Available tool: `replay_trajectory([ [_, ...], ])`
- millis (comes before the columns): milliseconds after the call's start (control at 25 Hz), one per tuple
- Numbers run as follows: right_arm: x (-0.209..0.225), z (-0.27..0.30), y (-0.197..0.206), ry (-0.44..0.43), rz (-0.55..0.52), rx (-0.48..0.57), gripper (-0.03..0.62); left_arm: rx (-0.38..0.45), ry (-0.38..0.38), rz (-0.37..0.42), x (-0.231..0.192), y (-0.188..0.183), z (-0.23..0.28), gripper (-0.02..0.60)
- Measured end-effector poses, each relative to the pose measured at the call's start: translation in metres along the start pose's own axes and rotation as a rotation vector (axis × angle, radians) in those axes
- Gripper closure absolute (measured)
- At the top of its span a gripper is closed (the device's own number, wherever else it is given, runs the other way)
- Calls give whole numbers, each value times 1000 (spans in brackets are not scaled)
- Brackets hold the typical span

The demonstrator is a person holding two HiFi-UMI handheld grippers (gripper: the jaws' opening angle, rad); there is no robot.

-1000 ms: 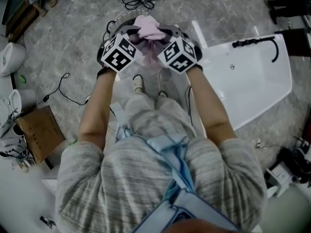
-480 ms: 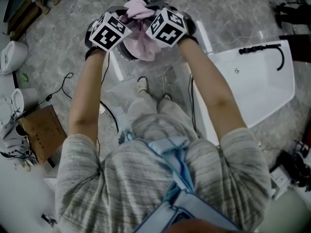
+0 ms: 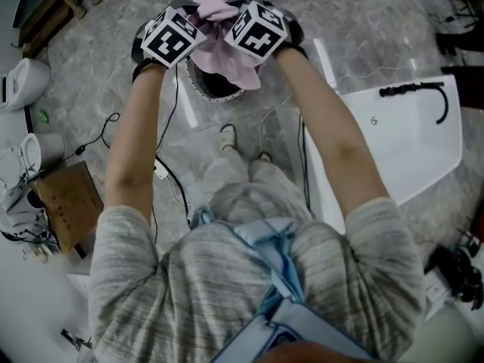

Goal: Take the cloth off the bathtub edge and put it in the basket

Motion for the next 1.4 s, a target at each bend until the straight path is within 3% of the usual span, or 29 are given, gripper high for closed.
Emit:
replay_trajectory([
  [360,14,48,-13,-47,-41,-66,476,-99,23,-17,-34,21,25,426],
  [920,5,113,12,-216,-53,-203,474,-137,162,-15,-45,54,80,425],
  [1160,4,124,13,-220,-84,-241,473,-168,156,3,-47,57,90,425],
  [1320,-2,130,31,-240,-146,-337,470,-227,150,20,-49,65,94,423],
  [1400,-1,128,37,-233,-119,-347,470,-224,131,11,-52,66,92,423],
])
Point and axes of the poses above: the fingertips, and each gripper's own axes: z forward along the fingers, x to its right, y out of its underside, the point moved 7 cm from there along -z, backward along the fingers, and after that the axes turned 1 degree about -x, right-handed, at the moved point
